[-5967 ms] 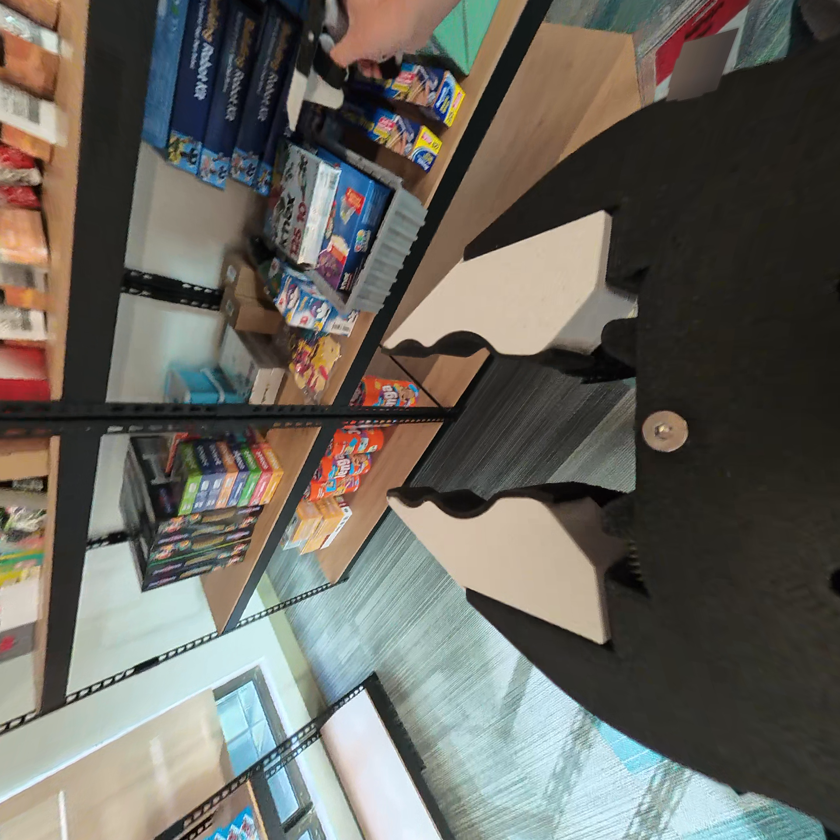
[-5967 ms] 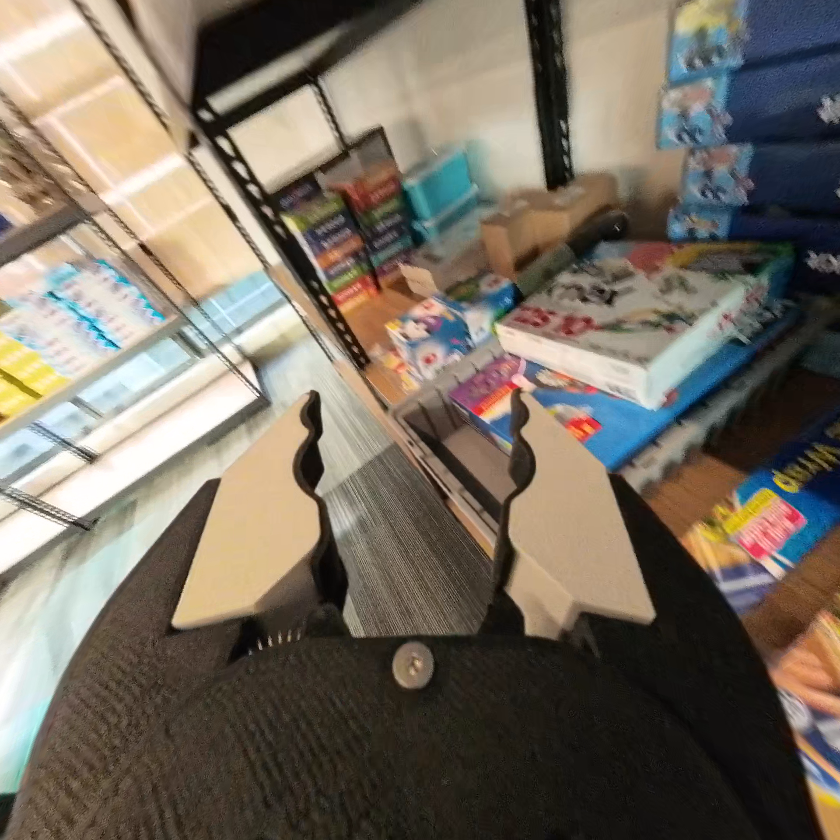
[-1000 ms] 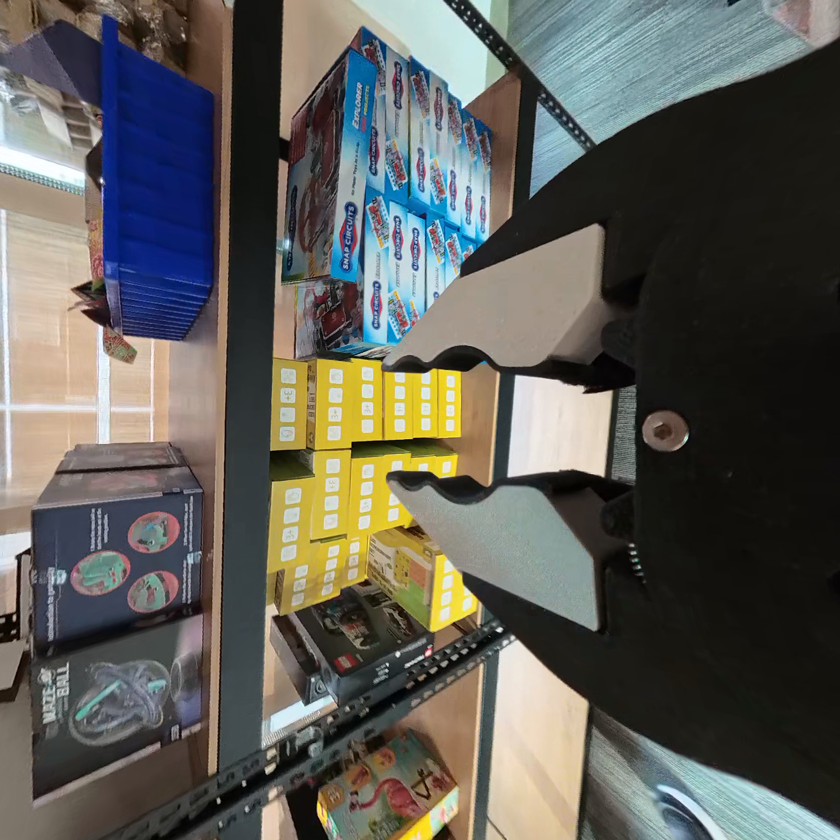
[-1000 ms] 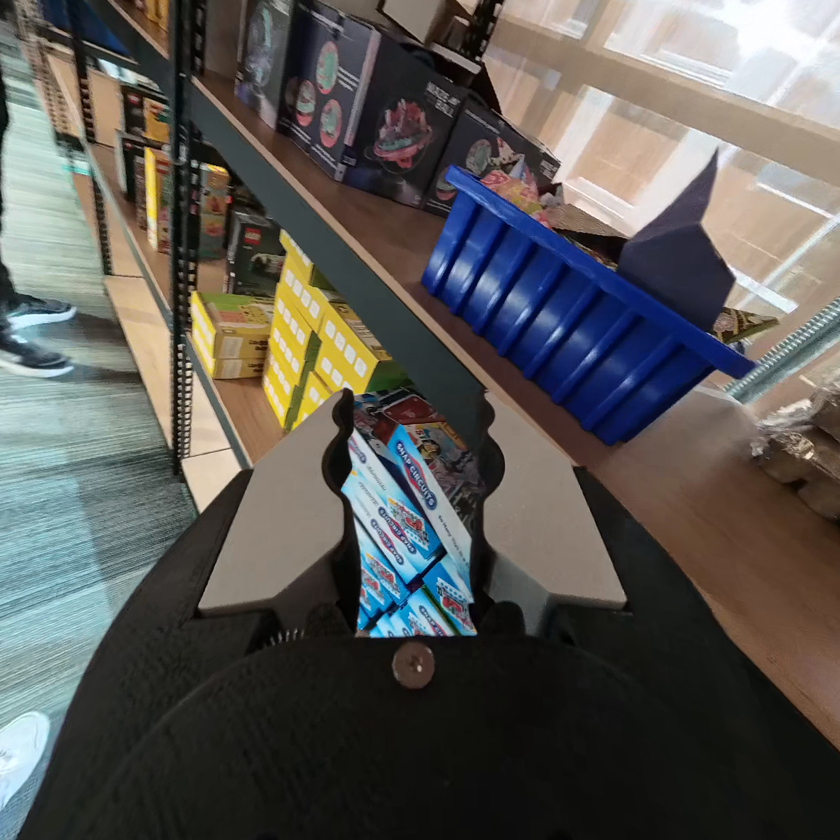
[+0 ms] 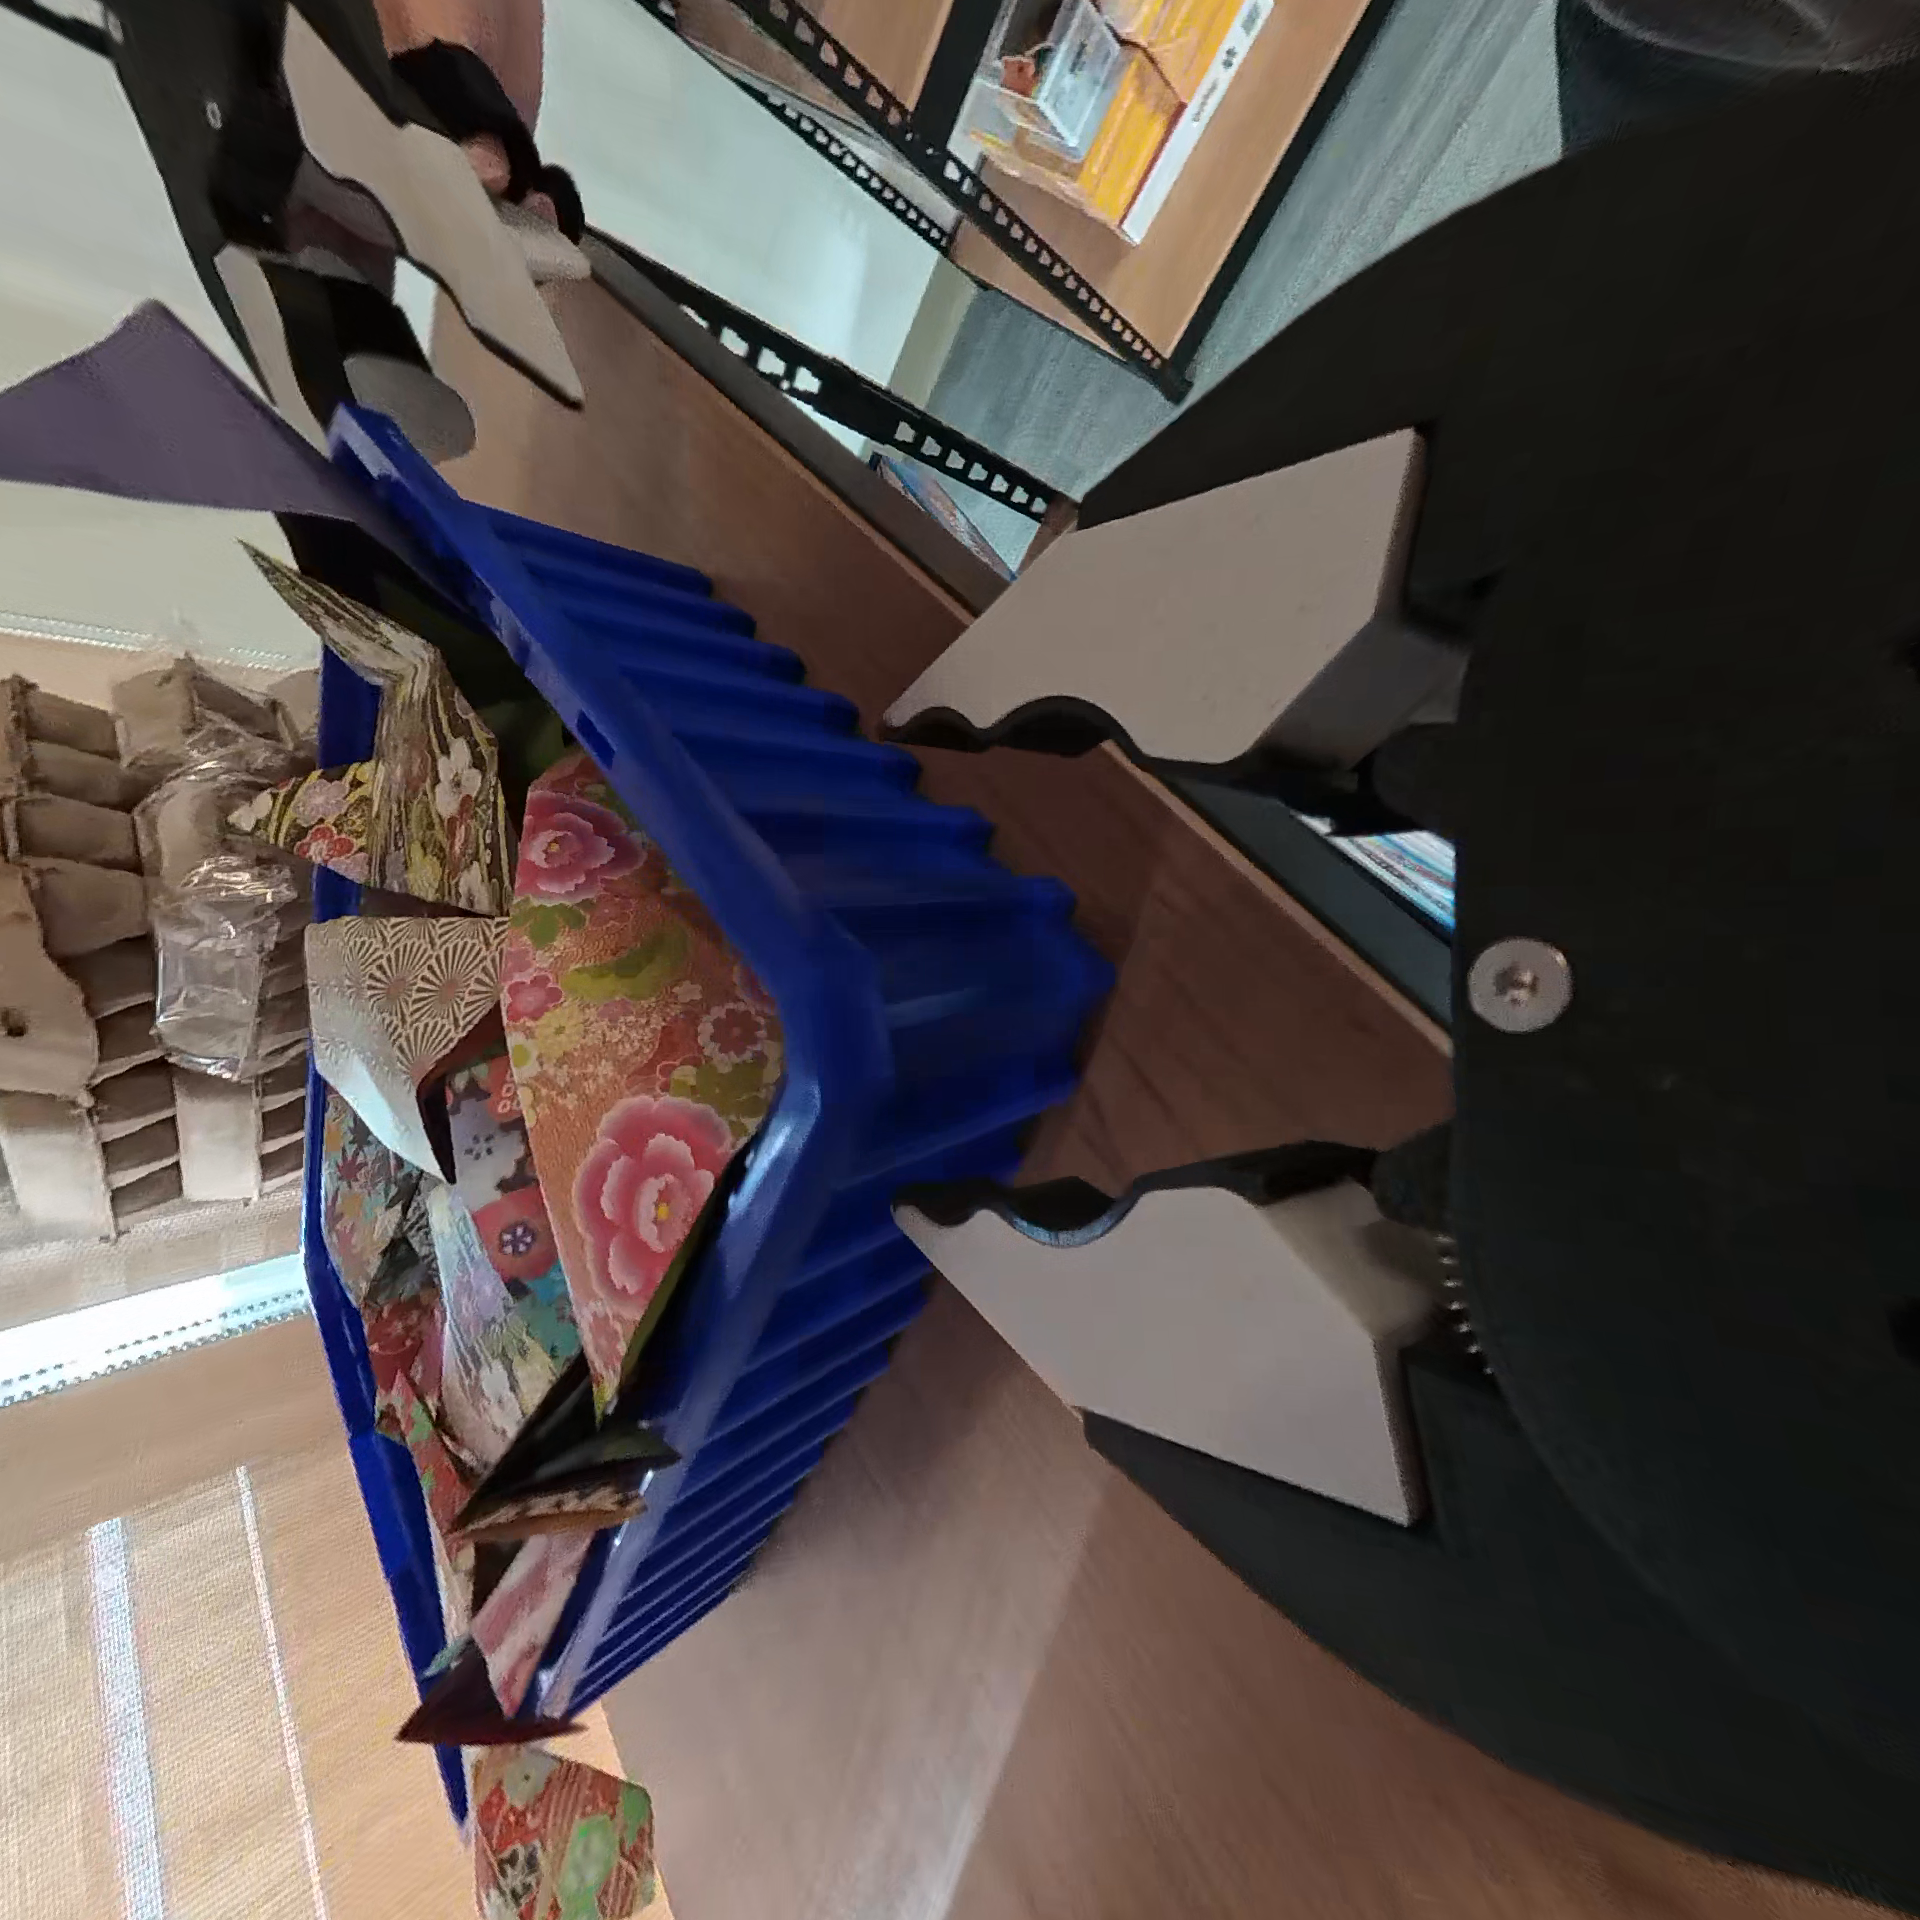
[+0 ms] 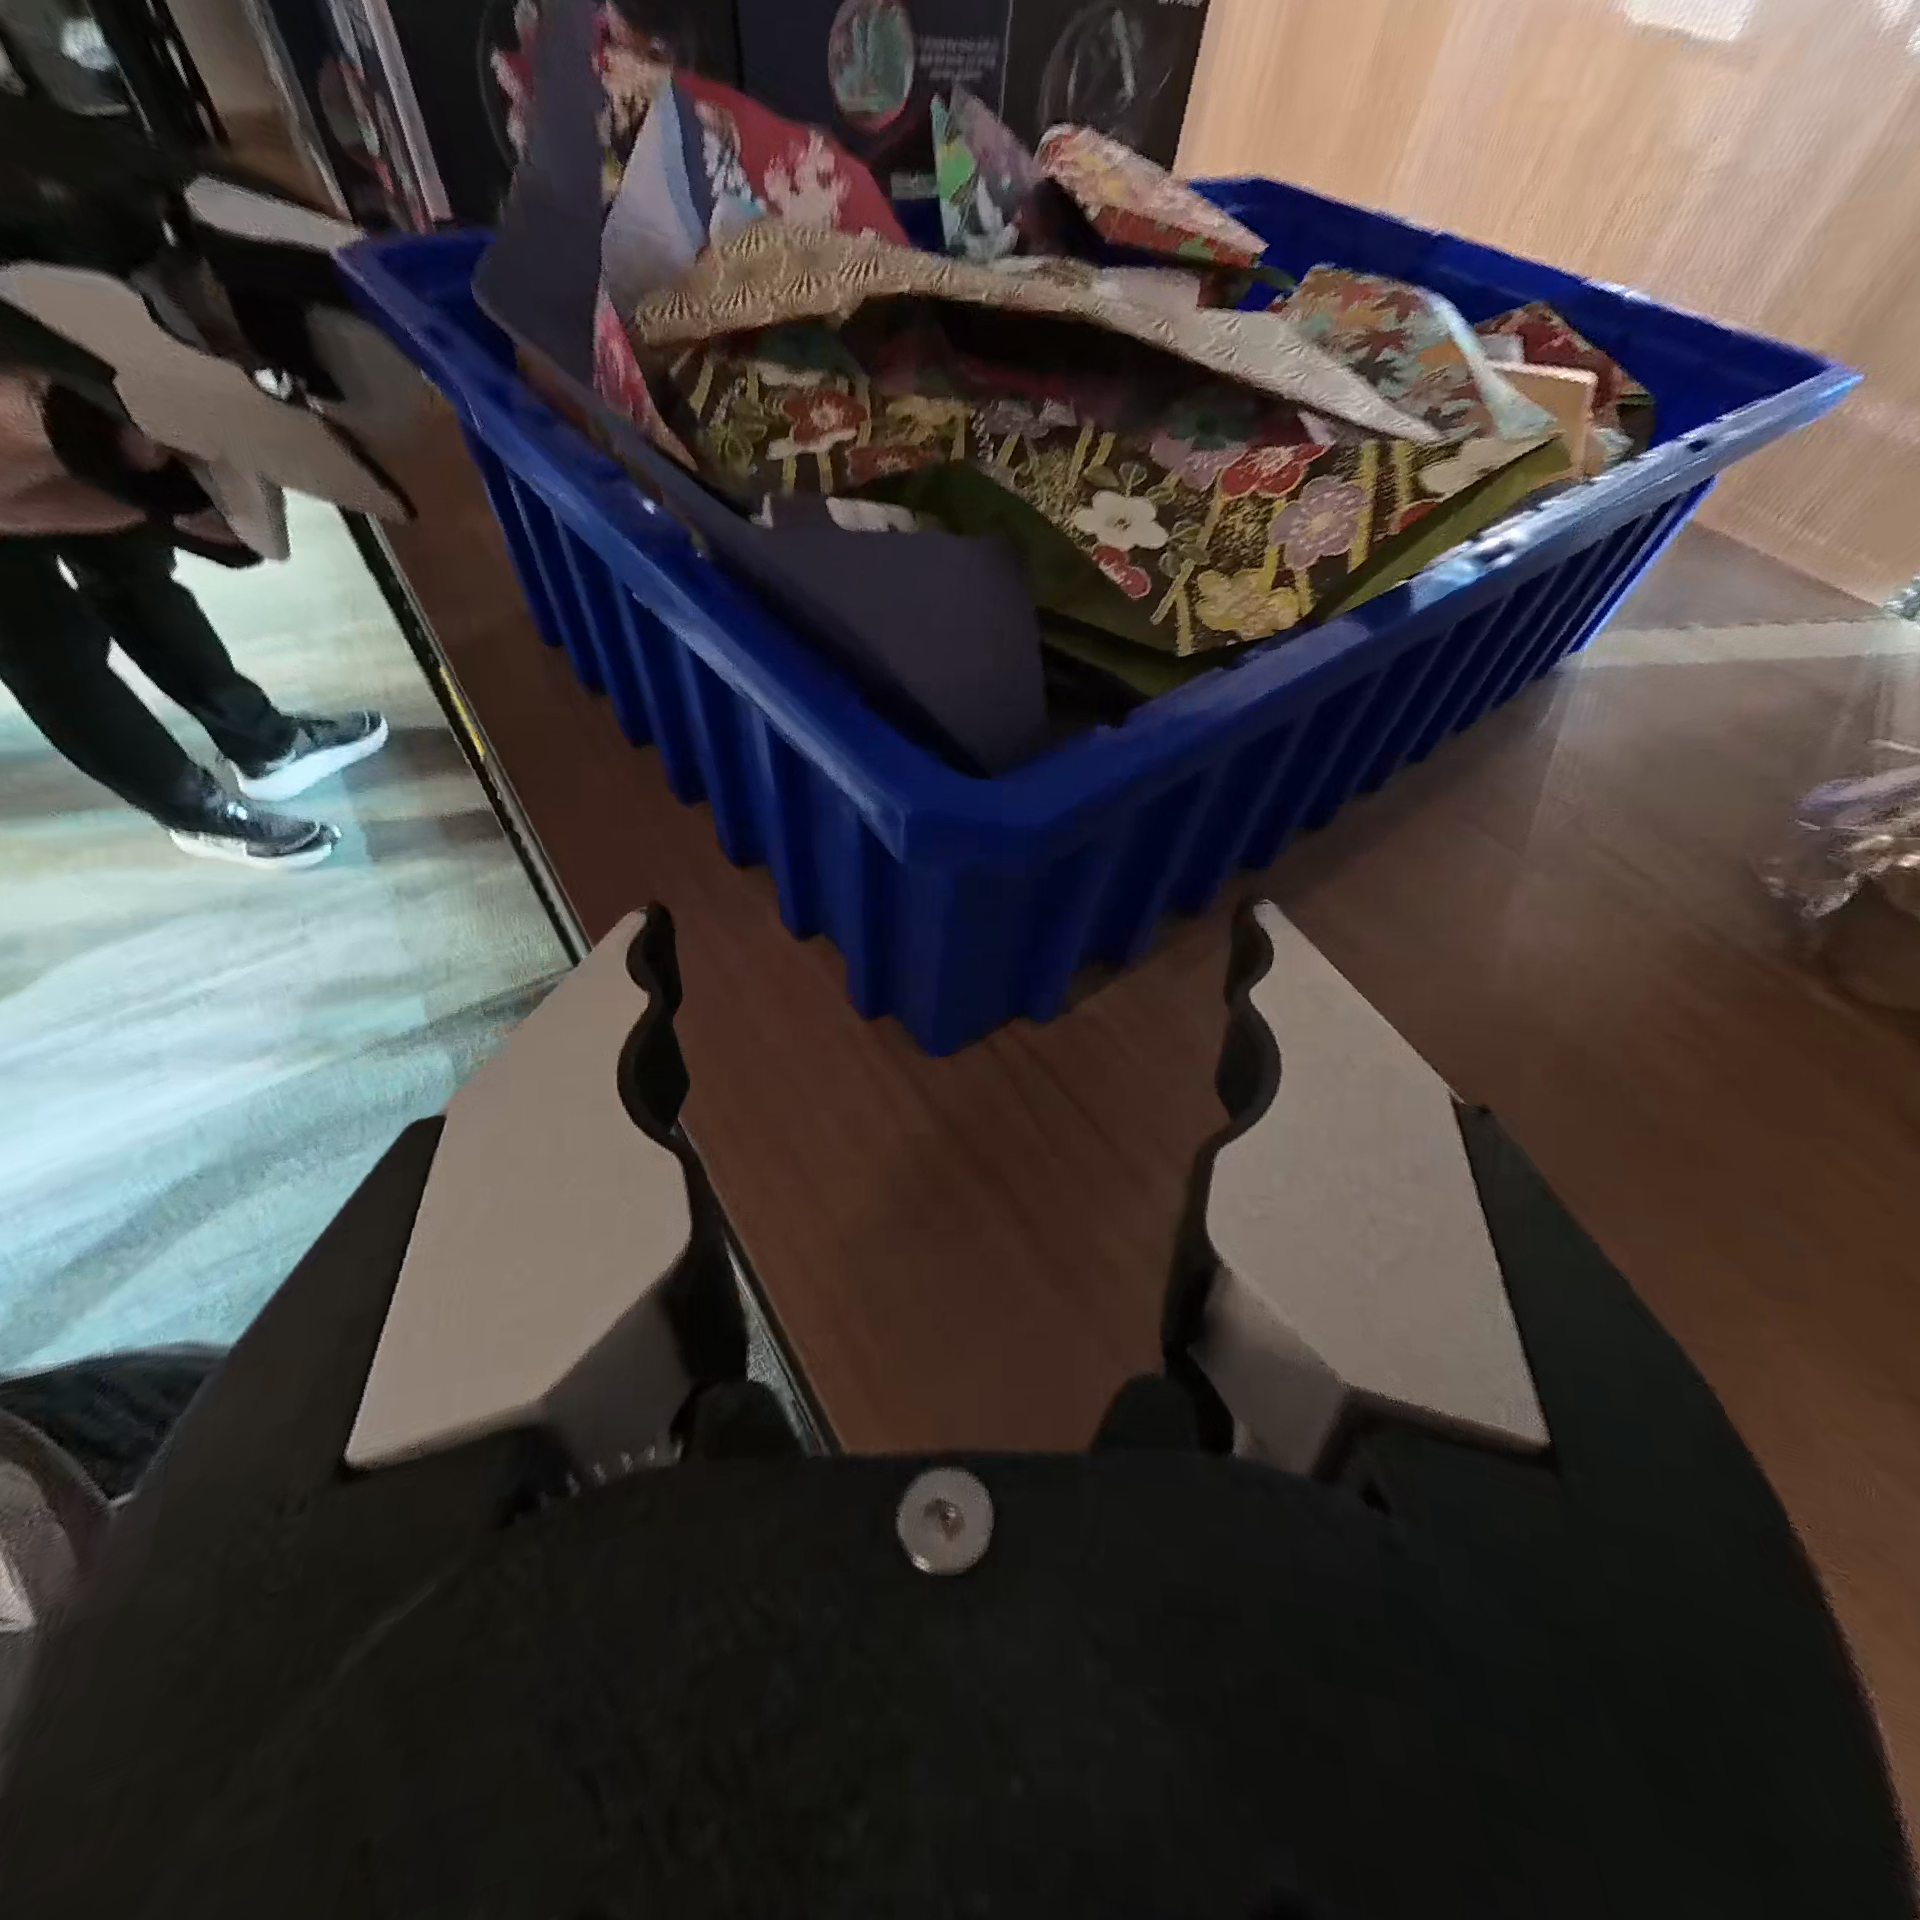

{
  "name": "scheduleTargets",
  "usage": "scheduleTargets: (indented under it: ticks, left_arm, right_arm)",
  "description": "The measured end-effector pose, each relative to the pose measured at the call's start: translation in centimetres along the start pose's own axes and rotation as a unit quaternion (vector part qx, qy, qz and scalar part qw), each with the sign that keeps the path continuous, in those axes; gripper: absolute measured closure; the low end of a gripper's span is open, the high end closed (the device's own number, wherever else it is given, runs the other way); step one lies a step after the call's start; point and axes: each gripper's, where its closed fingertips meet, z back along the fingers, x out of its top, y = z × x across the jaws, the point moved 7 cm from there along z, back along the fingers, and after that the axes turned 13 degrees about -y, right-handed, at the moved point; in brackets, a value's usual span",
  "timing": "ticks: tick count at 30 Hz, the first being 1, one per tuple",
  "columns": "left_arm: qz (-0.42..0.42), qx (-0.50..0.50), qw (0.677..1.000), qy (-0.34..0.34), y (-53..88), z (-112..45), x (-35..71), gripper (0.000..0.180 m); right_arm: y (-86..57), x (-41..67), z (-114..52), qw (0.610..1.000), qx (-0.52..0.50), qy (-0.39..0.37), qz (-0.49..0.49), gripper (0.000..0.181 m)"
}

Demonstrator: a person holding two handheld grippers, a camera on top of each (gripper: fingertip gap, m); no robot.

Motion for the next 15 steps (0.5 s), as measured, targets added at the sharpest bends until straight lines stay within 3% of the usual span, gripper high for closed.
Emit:
scheduleTargets:
  ticks: [8,11,15]
  left_arm:
    - [-0.025,-0.023,0.999,0.021,1.1,-2.2,0.0,0.097]
    - [-0.028,-0.026,0.999,0.025,1.7,-2.3,0.2,0.109]
    - [-0.029,-0.029,0.999,0.033,2.1,-2.5,0.3,0.109]
  right_arm:
    - [0.2,-0.8,-3.5,1.000,0.002,0.024,0.019,0.077]
    - [-0.1,-0.6,-3.8,0.999,-0.034,0.021,0.025,0.090]
    - [0.2,-0.5,-4.0,0.999,-0.037,0.017,0.024,0.096]
